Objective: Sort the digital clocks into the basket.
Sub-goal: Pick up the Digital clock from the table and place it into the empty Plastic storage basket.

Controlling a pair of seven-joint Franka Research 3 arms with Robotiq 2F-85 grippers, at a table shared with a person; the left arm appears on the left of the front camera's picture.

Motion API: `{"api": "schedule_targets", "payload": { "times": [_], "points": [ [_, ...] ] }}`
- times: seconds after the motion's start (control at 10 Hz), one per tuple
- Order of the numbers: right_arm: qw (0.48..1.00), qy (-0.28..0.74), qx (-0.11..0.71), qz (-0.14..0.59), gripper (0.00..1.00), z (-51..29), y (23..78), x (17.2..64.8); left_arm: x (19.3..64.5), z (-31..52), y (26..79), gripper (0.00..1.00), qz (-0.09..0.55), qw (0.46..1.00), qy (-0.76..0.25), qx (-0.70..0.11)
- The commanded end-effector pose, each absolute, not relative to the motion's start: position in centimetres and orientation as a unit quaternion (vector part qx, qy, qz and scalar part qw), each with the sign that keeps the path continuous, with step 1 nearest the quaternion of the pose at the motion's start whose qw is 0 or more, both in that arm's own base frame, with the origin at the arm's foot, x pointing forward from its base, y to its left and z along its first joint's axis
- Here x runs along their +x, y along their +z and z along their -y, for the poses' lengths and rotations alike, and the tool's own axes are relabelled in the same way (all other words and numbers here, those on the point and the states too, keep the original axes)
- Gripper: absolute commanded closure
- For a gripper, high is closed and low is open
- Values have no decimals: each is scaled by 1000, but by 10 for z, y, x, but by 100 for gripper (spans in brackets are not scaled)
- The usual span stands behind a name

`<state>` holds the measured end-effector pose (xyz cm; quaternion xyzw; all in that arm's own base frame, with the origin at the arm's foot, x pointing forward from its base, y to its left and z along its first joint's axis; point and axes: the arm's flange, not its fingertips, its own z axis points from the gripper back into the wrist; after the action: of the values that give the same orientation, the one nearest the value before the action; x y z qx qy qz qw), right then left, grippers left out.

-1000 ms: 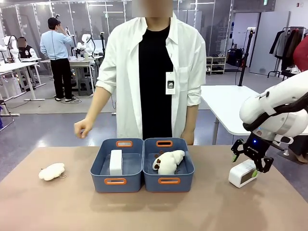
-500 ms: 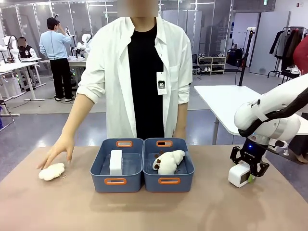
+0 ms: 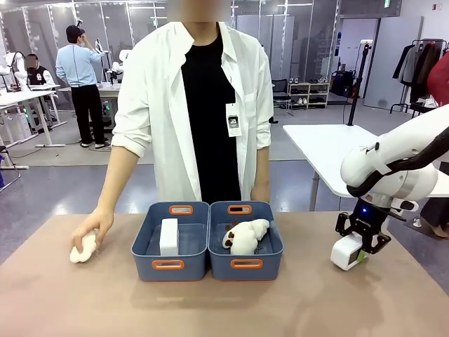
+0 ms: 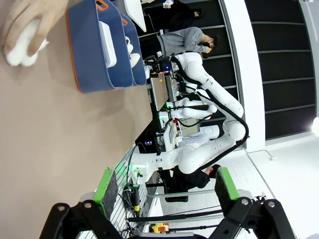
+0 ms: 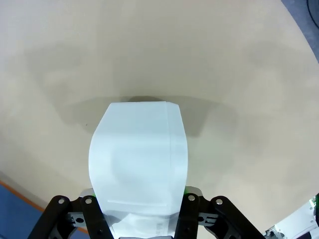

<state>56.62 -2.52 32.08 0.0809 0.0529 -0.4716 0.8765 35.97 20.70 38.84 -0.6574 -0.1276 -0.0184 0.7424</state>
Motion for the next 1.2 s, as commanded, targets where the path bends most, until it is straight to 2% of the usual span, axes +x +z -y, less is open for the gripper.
{"api": "schedule_targets", "payload": {
  "times": [0.0, 0.2, 0.3, 0.4, 0.5, 0.7, 0.9, 1.1],
  "points": [
    [892, -447, 64, -32, 100, 11, 365, 542, 357, -206, 392, 0, 125, 745, -24, -654],
    [934, -350, 70, -10, 100, -5, 405, 518, 357, -206, 392, 0, 125, 745, -24, -654],
    [959, -254, 129, -2, 100, -20, 425, 517, 357, -206, 392, 0, 125, 745, -24, -654],
    [959, -226, 170, 27, 100, -39, 438, 524, 357, -206, 392, 0, 125, 745, -24, -654],
    [964, -196, 177, 31, 100, -60, 440, 531, 357, -206, 392, 0, 125, 745, -24, -654],
    [972, -186, 136, 43, 100, -72, 440, 534, 357, -206, 392, 0, 125, 745, -24, -654],
    [951, -176, 250, 50, 100, 0, 468, 463, 357, -206, 392, 0, 125, 745, -24, -654],
    [947, -158, 271, 76, 100, 78, 464, 364, 357, -206, 392, 0, 125, 745, -24, -654]
  ]
}}
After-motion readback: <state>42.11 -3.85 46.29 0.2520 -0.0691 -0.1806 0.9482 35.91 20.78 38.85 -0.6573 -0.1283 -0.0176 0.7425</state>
